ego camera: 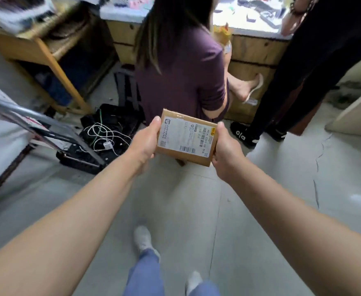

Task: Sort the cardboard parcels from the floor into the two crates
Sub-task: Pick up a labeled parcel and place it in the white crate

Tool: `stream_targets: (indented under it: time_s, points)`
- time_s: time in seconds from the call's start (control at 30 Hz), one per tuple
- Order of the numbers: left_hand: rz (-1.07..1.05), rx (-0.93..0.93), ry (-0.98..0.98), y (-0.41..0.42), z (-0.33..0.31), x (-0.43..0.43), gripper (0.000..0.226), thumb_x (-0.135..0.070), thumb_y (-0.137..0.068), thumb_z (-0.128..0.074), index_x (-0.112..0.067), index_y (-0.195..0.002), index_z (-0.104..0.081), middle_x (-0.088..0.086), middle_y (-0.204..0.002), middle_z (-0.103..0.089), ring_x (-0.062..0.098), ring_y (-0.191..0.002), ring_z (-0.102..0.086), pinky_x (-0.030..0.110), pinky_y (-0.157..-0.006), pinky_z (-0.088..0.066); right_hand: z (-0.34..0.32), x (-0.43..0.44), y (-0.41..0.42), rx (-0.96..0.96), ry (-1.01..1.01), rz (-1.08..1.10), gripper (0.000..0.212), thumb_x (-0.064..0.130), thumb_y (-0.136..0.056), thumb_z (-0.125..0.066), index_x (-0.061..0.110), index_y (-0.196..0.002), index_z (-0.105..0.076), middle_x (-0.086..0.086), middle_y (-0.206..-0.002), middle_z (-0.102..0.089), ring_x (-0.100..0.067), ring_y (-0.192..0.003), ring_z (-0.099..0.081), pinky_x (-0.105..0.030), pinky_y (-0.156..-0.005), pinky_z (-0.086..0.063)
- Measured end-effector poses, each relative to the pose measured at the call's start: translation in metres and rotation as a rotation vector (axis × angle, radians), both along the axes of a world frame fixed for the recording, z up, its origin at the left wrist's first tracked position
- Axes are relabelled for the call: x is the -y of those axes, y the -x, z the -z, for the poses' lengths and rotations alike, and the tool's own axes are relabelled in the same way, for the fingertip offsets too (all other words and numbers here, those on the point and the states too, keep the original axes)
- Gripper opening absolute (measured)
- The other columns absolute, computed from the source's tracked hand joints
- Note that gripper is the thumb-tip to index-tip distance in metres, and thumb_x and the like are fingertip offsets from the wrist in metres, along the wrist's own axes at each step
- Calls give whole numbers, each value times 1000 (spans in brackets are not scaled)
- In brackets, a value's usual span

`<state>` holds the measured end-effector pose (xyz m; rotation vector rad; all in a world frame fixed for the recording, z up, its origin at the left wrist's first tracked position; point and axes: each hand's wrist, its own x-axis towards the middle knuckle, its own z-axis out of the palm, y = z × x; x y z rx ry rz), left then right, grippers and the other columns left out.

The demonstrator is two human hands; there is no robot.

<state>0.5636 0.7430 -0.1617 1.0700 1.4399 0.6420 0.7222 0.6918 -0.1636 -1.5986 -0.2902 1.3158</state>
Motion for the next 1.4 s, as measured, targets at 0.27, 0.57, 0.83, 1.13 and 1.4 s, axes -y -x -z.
stream_targets:
  time_s: [0.27, 0.57, 0.83, 1.13, 1.4]
  points:
    - [-332, 18, -170, 157, -86, 62, 41, -54, -97, -32, -28, -92, -64, -2, -112, -67, 16, -101, -60, 29, -77, -38, -102, -4, 163, 127, -154, -373, 44, 53, -97, -38, 19, -95, -66, 1, -91, -70, -17, -85, -67, -33, -83, -54]
    - [-954, 76, -252, 367, -131, 149, 39, -53, -96, -39, -23, -81, -59, 2, -98, -70, 20, -94, -64, 26, -70, -42, -134, 21, 393, 78, -251, -785, 45, 52, -98, -34, 21, -109, -65, -1, -105, -70, -22, -98, -65, -41, -91, -51]
    - [-1236, 156, -234, 500, -128, 232, 38, -49, -98, -40, -19, -87, -61, 0, -85, -71, 16, -79, -67, 26, -59, -46, -115, 67, 560, 72, -255, -1014, 69, 63, -86, -38, 15, -135, -50, -6, -134, -55, -30, -119, -53, -45, -100, -43]
    - [-1490, 177, -132, 587, -103, 280, 40, -51, -97, -43, -15, -100, -60, 6, -88, -72, 20, -79, -69, 33, -67, -55, -86, 88, 666, -8, -186, -1157, 96, 78, -56, -43, 13, -126, -52, -16, -120, -62, -37, -105, -61, -59, -92, -48]
    - [-1609, 232, -35, 631, -82, 266, 17, -31, -94, -53, -14, -97, -59, 7, -90, -66, 20, -79, -63, 34, -71, -54, -71, 64, 728, 27, -104, -1320, 93, 81, -68, -41, 11, -127, -53, -14, -118, -62, -34, -108, -60, -52, -95, -48]
